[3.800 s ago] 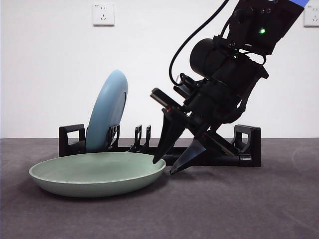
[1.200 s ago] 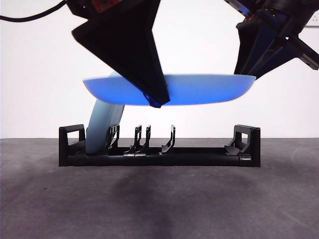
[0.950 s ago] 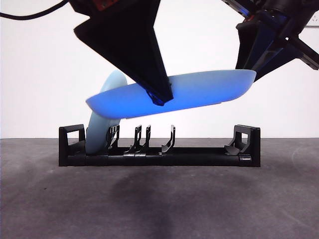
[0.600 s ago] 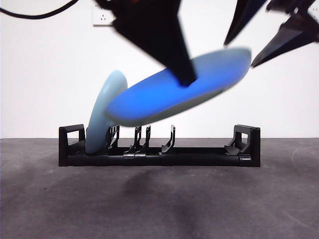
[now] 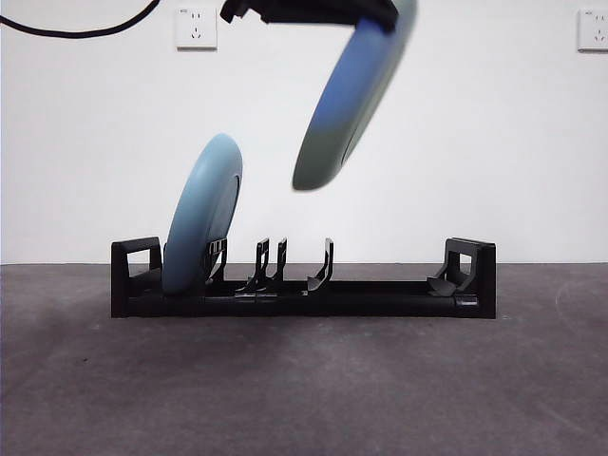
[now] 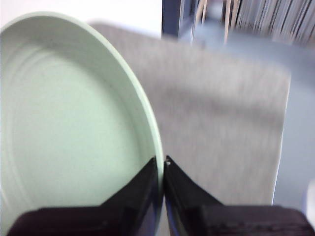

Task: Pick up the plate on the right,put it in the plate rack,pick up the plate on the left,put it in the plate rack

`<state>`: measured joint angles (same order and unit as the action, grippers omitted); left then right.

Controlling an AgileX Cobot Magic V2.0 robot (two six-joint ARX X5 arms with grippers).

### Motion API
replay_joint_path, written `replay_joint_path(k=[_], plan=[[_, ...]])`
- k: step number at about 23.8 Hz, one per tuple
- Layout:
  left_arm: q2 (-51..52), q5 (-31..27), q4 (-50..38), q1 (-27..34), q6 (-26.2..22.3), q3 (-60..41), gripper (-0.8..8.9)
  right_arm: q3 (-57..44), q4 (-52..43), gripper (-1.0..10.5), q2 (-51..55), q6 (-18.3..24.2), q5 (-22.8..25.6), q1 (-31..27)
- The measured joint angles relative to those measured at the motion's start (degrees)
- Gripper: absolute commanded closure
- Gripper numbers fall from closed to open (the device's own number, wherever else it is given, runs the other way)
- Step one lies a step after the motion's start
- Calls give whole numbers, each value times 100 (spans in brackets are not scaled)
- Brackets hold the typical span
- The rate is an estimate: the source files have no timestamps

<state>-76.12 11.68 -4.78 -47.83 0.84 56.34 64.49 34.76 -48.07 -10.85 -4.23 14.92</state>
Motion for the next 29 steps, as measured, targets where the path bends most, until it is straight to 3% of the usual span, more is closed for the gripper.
replay_joint_path(k=[6, 13, 19, 29], plan=[[-116, 682, -1342, 728, 1051, 2, 822, 0, 136, 604, 44, 37, 0, 0], [-863, 894, -2277, 1220, 2184, 2, 822, 0, 142, 604, 22, 37, -2, 2], [-1390, 955, -2319, 1475, 2468, 190, 822, 0, 160, 604, -44, 76, -2, 2], [-1952, 1084, -1838, 1639, 2492, 970, 822, 0, 160, 604, -260, 160, -2, 0]])
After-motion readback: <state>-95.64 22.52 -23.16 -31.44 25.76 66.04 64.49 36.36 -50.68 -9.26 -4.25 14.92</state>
